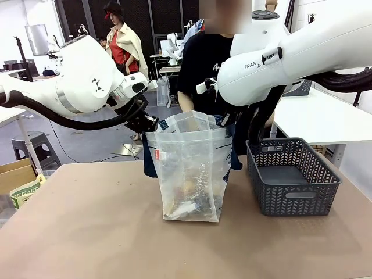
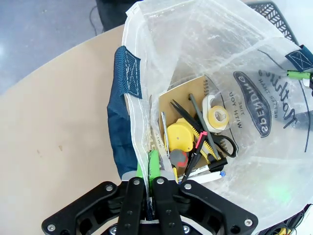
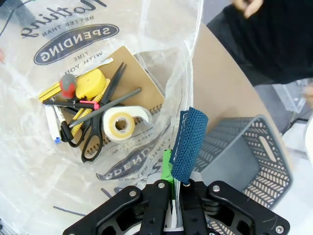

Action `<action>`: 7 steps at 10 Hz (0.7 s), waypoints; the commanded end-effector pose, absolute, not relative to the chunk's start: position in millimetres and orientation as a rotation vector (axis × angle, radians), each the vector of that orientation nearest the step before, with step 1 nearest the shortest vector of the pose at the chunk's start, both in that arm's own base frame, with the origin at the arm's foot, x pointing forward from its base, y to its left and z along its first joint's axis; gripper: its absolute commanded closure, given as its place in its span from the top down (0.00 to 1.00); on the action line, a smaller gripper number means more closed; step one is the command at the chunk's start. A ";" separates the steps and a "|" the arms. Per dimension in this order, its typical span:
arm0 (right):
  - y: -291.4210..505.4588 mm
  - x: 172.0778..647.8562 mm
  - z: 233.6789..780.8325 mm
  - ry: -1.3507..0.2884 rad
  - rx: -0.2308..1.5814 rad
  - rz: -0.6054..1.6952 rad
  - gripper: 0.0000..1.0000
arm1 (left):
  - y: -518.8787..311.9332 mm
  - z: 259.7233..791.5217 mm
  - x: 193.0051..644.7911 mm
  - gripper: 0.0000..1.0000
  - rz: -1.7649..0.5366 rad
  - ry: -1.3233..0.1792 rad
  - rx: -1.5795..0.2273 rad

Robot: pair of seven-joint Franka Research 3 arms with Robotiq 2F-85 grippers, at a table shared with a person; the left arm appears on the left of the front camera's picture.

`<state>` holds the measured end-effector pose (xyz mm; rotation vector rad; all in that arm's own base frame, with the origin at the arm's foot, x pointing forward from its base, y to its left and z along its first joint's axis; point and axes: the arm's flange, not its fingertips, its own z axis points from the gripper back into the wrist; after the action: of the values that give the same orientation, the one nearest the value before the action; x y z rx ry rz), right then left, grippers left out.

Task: Transfer purchased items from the store into the shopping bag.
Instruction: Move the Reusable shopping bag to the right side of the table.

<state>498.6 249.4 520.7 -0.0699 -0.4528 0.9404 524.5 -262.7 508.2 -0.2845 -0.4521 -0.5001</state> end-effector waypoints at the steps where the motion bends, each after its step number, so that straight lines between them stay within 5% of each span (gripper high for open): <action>1: 248.8 498.5 520.7 -0.454 -0.070 0.933 0.00 | -261.8 507.7 524.8 0.00 -0.497 -0.451 -0.285; 7: 248.8 498.5 520.7 -0.454 -0.070 0.933 0.00 | -261.8 507.7 524.8 0.00 -0.497 -0.451 -0.285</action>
<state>498.6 249.4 520.7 -0.0699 -0.4528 0.9404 524.5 -262.7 508.2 -0.2845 -0.4521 -0.5001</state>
